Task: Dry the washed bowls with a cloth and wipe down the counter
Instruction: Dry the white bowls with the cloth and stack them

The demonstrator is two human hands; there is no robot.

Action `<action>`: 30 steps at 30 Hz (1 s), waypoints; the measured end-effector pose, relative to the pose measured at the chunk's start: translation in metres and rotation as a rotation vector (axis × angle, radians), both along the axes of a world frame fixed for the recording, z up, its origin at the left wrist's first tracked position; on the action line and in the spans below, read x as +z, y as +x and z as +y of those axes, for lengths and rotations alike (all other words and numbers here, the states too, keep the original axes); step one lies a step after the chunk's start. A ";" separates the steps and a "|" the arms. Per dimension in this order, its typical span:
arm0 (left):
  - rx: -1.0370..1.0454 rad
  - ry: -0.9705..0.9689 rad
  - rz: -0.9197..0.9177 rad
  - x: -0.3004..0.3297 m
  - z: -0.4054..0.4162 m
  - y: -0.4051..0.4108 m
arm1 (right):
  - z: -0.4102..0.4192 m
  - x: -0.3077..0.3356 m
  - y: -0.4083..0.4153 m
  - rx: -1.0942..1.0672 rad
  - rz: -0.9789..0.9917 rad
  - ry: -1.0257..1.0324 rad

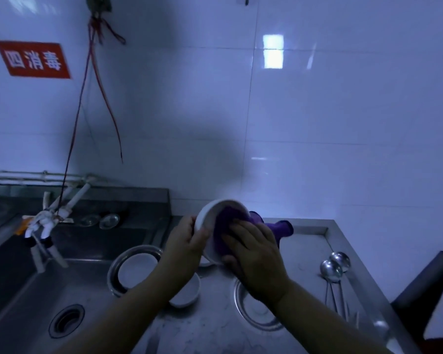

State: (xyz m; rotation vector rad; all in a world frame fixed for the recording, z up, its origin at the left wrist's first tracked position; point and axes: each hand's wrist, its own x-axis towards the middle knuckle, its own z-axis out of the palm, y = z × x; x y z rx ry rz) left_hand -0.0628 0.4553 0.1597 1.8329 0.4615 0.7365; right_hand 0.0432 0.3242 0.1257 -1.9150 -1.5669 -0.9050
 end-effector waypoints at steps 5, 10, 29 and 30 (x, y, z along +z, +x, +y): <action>-0.004 -0.289 -0.052 0.007 -0.012 0.008 | 0.016 -0.001 -0.032 -0.001 0.198 0.045; -0.044 -0.217 -0.041 0.013 -0.006 0.011 | 0.021 -0.008 -0.033 0.052 0.100 0.131; -0.185 0.184 0.057 0.032 0.010 0.026 | 0.021 -0.008 -0.019 0.060 -0.104 0.191; -0.176 0.176 0.048 0.032 0.011 0.026 | 0.022 -0.007 -0.019 0.069 -0.104 0.194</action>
